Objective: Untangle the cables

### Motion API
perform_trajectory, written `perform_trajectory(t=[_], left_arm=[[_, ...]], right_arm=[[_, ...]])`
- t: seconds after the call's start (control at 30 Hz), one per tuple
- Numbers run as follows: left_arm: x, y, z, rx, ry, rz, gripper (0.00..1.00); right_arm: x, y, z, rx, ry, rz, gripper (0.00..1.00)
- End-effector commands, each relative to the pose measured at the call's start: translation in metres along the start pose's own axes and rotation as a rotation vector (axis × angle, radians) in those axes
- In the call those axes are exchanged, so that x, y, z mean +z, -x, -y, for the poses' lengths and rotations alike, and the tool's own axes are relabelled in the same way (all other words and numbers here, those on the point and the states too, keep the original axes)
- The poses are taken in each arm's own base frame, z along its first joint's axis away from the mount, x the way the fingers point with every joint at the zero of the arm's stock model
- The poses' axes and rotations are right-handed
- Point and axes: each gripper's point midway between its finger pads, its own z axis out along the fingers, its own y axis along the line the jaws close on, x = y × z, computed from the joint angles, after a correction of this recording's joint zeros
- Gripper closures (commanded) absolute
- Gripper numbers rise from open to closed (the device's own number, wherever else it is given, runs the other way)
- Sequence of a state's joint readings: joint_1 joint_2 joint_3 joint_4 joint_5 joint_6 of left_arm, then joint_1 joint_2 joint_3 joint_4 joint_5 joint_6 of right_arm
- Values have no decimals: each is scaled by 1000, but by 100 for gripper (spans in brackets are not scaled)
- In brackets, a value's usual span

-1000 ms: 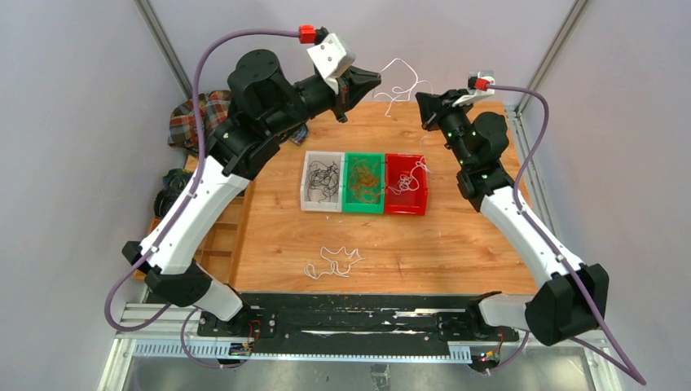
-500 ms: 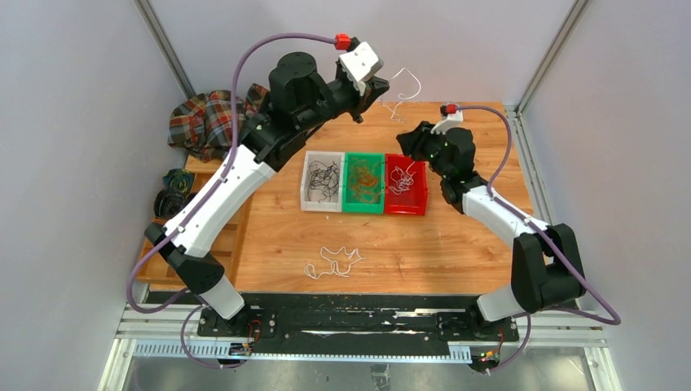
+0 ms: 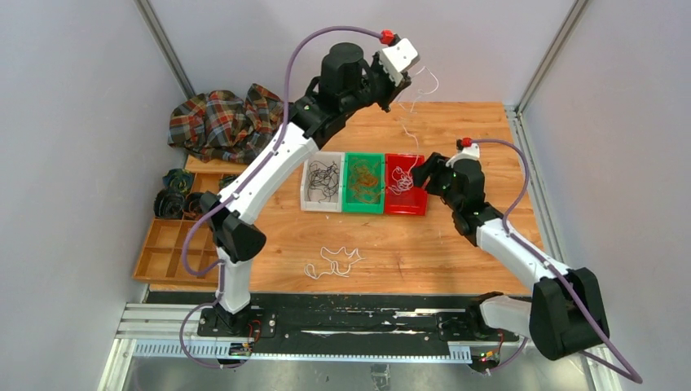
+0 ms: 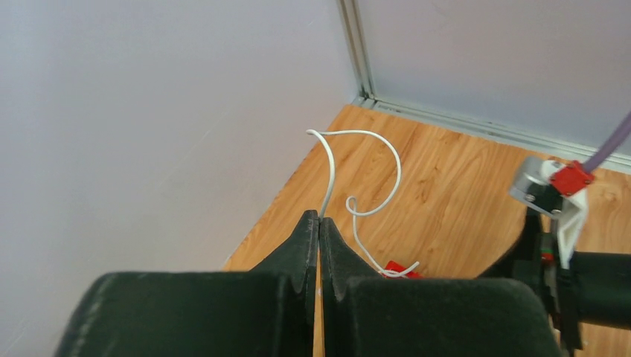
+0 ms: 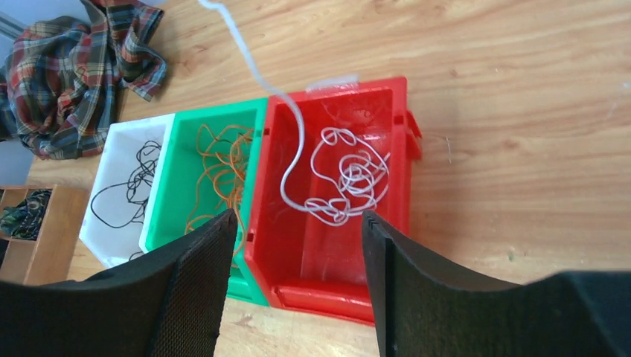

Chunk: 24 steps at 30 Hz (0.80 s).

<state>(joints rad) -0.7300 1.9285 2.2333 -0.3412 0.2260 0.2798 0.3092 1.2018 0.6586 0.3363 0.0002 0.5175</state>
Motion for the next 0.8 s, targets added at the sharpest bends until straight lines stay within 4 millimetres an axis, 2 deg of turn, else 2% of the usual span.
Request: perform_trajectory(t=[0.0, 0.1, 0.2, 0.3, 0.53, 0.77], left_arm=[[18, -12, 2, -7, 4, -27, 100], [31, -27, 13, -54, -32, -49, 100], [41, -44, 30, -95, -77, -87, 100], [45, -72, 48, -96, -113, -167, 100], [42, -157, 72, -35, -118, -418, 100], [34, -202, 101, -87, -189, -538, 100]], right_arm=[[-23, -12, 28, 42, -108, 0, 37], [-40, -4, 37, 71, -148, 70, 39], [-55, -4, 60, 121, -266, 114, 41], [-65, -5, 74, 145, -329, 145, 43], [-68, -15, 92, 204, -416, 120, 46], [-73, -20, 104, 233, -457, 115, 47]])
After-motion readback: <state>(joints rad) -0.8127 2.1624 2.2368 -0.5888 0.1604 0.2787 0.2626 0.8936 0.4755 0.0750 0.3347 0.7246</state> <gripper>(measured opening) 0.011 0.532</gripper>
